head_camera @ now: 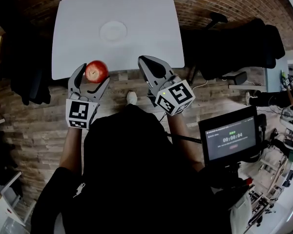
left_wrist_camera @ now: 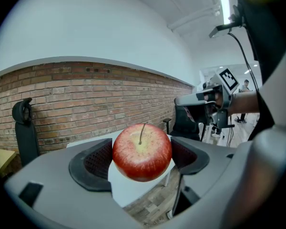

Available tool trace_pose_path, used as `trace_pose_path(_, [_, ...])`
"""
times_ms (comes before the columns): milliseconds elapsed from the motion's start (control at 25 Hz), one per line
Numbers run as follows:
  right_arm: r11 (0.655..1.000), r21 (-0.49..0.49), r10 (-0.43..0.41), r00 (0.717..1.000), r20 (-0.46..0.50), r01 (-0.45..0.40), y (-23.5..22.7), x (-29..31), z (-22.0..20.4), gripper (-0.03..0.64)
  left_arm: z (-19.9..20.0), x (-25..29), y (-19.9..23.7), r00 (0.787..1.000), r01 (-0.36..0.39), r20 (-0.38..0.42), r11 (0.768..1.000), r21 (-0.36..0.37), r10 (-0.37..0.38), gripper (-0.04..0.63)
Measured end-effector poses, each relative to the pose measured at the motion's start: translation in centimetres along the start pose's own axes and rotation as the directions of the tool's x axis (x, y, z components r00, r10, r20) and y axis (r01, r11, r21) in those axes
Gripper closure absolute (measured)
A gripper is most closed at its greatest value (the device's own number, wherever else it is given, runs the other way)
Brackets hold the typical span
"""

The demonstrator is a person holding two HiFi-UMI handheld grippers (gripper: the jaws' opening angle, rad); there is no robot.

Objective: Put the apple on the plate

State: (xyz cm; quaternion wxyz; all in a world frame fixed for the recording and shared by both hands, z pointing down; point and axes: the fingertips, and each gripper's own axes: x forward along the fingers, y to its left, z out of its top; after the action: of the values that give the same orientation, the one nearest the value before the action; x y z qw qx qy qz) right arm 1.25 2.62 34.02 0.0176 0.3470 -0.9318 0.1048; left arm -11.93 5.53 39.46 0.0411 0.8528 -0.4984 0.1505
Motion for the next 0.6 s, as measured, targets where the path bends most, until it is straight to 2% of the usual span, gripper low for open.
trace_pose_path(120, [1.0,-0.001,0.021,1.0,-0.001,-0.021,-1.4,0.6,0.5,0.614,0.6,1.4,0.1,1.0,-0.013,-0.008,1.0,0.004,0.013,0.207])
trace_pose_path(360, [0.998,0.031,0.047,0.999,-0.011,-0.047,-10.5,1.2,2.2,0.614,3.5,9.9,-1.3,0.998,-0.031,-0.048,1.0,-0.001,0.031,0.207])
trace_pose_path(600, [0.996,0.049,0.07,0.997,-0.026,-0.069,-13.0,1.9,1.8,0.614,3.7,11.9,-1.1,0.996,-0.057,-0.068,0.998,-0.009,0.056,0.207])
